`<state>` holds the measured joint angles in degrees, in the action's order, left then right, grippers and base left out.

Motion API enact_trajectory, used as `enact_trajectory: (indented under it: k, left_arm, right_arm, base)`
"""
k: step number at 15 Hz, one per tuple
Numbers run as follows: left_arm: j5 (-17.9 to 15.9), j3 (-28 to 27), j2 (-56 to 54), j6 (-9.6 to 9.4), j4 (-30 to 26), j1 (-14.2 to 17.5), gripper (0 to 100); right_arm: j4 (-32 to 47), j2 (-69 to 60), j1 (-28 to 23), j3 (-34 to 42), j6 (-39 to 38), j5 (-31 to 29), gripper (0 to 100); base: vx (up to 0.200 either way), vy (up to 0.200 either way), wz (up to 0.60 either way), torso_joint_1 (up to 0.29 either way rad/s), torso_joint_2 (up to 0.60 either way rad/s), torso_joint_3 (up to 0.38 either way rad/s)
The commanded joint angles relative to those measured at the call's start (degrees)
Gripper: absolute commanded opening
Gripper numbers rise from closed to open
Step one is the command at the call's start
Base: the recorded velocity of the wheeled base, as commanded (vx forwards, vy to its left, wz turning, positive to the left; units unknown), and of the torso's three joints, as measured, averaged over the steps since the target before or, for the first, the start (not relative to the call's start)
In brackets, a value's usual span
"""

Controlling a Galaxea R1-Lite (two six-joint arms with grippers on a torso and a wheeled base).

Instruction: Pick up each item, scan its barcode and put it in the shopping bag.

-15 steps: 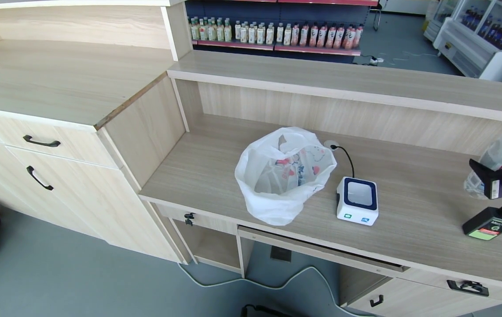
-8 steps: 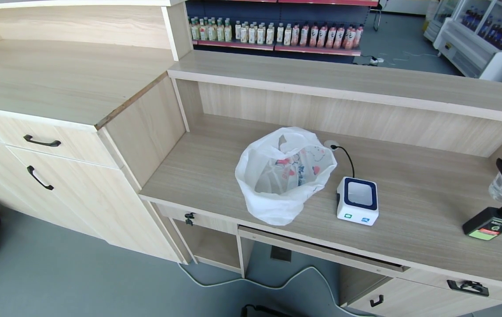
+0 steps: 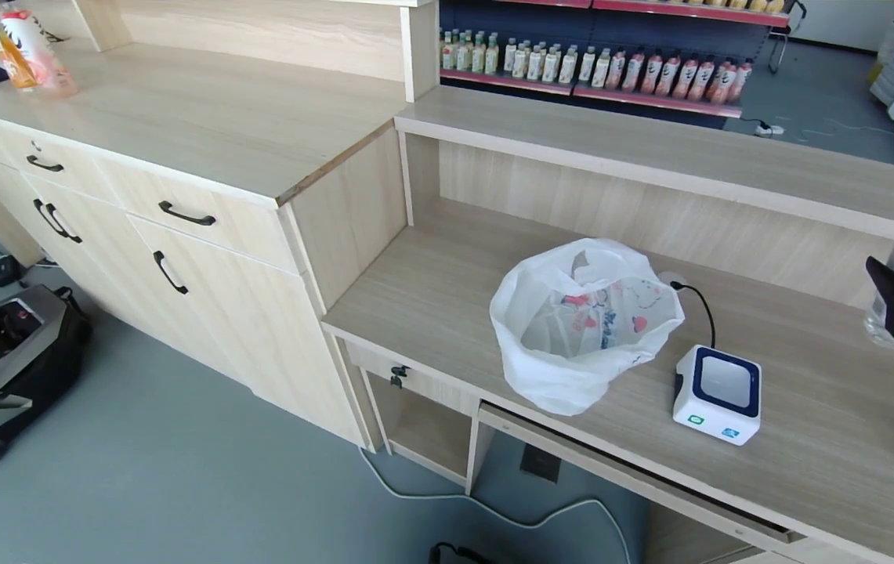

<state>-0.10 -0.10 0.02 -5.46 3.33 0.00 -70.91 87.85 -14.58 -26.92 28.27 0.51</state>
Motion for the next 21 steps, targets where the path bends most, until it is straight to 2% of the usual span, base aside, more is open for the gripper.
enact_trajectory:
  k: [1, 4, 7, 9, 12, 21]
  left_arm:
    - [0.01, 0.01, -0.02, 0.01, 0.01, 0.0, 100]
    - [0.01, 0.01, -0.02, 0.01, 0.01, 0.0, 100]
    - [0.01, 0.01, -0.02, 0.01, 0.01, 0.0, 100]
    - [0.01, 0.01, -0.02, 0.01, 0.01, 0.0, 100]
    - [0.01, 0.01, -0.02, 0.01, 0.01, 0.0, 100]
    - [0.01, 0.01, -0.02, 0.01, 0.01, 0.0, 100]
  right_arm:
    - [-0.1, 4.79, 2.19, -3.05, 0.03, -0.34, 0]
    - [-3.79, 12.35, 6.05, -7.36, -1.46, -0.25, 0]
    - [-5.99, 22.46, 11.5, -14.3, -8.76, -0.16, 0]
    - [-5.9, 28.7, 14.76, -18.43, -16.49, -0.16, 0]
    - [-6.08, 34.94, 16.25, -20.54, -20.27, -0.16, 0]
    - [-6.08, 47.15, 17.83, -33.64, -22.03, -0.07, 0]
  base:
    - [0.0, 0.0, 0.6, -0.002, 0.0, 0.002]
    - [0.0, 0.0, 0.4, 0.002, 0.0, -0.002]
    - [0.0, 0.0, 0.0, 0.0, 0.0, 0.0]
    - [0.0, 0.0, 0.0, 0.0, 0.0, 0.0]
    - [0.0, 0.0, 0.0, 0.0, 0.0, 0.0]
    - [0.0, 0.0, 0.0, 0.0, 0.0, 0.0]
